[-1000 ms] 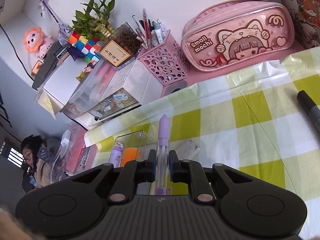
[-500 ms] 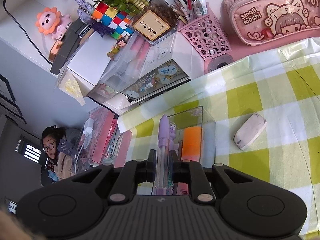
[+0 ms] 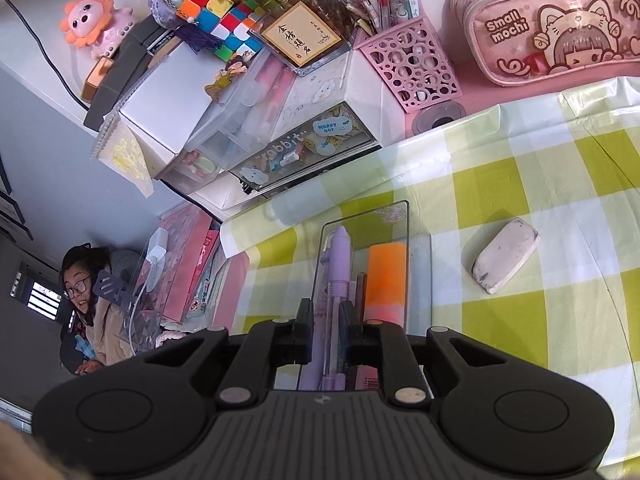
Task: Organize stationery
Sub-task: 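Open the right gripper and move it to the black marker, then close the right gripper on the black marker and lift it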
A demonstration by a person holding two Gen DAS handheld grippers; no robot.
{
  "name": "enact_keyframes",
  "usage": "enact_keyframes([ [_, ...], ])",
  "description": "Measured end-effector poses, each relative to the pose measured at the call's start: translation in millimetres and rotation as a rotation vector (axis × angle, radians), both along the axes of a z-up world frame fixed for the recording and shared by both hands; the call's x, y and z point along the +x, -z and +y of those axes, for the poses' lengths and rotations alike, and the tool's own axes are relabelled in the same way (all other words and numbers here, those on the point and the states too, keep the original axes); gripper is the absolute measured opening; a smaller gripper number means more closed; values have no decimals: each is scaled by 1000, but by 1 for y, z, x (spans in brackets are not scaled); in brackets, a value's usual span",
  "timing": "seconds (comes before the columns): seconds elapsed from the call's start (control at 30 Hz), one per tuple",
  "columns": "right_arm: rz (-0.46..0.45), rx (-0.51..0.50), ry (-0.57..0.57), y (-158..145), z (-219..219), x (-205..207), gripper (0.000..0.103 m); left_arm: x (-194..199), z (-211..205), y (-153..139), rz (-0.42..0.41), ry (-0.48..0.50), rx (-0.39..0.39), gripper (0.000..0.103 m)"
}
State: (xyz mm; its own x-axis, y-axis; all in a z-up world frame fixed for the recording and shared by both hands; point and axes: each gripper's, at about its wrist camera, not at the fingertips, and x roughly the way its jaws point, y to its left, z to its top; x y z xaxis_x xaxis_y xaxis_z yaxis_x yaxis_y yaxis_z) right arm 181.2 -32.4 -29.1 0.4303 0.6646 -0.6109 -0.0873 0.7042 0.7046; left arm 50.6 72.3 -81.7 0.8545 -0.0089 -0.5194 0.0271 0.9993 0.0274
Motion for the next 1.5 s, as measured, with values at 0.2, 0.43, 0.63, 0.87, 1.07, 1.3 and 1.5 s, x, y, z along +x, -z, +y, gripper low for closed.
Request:
enact_keyframes([
  [0.2,-45,6,36,-3,-20,-5,0,-1,0,0,0,0,0,73],
  [0.43,-55,-15,151,7,-64,-8,0,-1,0,0,0,0,0,73],
  [0.63,-31,-70,186,25,-82,-8,7,-1,0,0,0,1,0,72],
  [0.87,-92,-159,201,24,-99,-10,16,-1,0,0,-1,1,0,72],
  [1.07,-178,-311,391,7,-158,-22,22,-1,0,0,-1,1,0,72],
  [1.3,-171,-605,438,16,-194,-28,23,-2,0,0,-1,1,0,72],
  [1.5,-153,-625,329,41,-180,-18,22,-1,0,-1,-1,0,1,72],
])
